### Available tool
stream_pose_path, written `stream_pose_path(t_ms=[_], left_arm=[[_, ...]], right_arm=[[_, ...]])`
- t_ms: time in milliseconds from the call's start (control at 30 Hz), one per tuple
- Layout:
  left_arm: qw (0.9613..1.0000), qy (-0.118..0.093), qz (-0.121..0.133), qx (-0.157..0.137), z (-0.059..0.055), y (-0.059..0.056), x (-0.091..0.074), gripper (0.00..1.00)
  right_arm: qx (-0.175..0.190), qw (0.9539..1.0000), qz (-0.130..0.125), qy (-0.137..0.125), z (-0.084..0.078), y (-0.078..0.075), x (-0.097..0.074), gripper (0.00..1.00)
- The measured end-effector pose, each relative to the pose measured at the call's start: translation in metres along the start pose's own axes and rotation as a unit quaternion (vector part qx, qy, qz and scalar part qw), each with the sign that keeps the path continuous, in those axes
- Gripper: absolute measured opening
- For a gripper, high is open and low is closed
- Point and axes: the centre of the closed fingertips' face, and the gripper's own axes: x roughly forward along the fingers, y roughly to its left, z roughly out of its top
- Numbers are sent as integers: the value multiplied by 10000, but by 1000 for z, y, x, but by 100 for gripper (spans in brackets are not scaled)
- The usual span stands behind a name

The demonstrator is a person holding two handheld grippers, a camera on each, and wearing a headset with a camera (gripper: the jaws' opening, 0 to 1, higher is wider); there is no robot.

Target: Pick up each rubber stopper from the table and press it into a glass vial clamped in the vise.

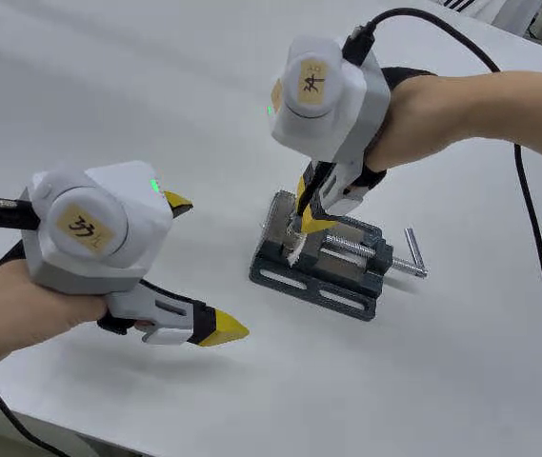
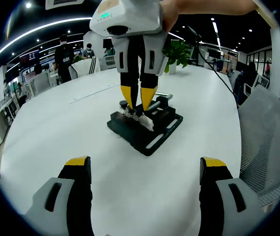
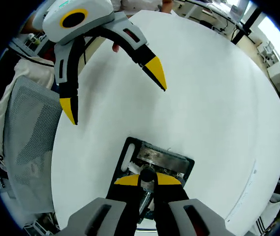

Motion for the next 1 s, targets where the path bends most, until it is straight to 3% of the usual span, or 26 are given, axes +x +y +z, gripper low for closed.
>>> stream_pose_path(t_ms=[433, 633, 767, 833, 1000], left_arm=[[10000, 43, 49, 16, 2, 4, -7, 90], [10000, 59, 67, 8, 1, 5, -9, 90], [10000, 67, 56, 13, 0, 4, -10, 90], [10000, 77, 50, -4, 0, 4, -10, 90], [10000, 79, 55, -14, -1, 5, -10, 89]], right_arm=[[-476, 9989, 5, -45, 0, -1, -2, 6], [-424, 9991, 20, -24, -2, -7, 0, 6], [-437, 9990, -39, -114, -2, -6, -4, 8], [-368, 9989, -76, -282, 2, -8, -9, 11], [-257, 9986, -47, -465, 3, -4, -15, 7]])
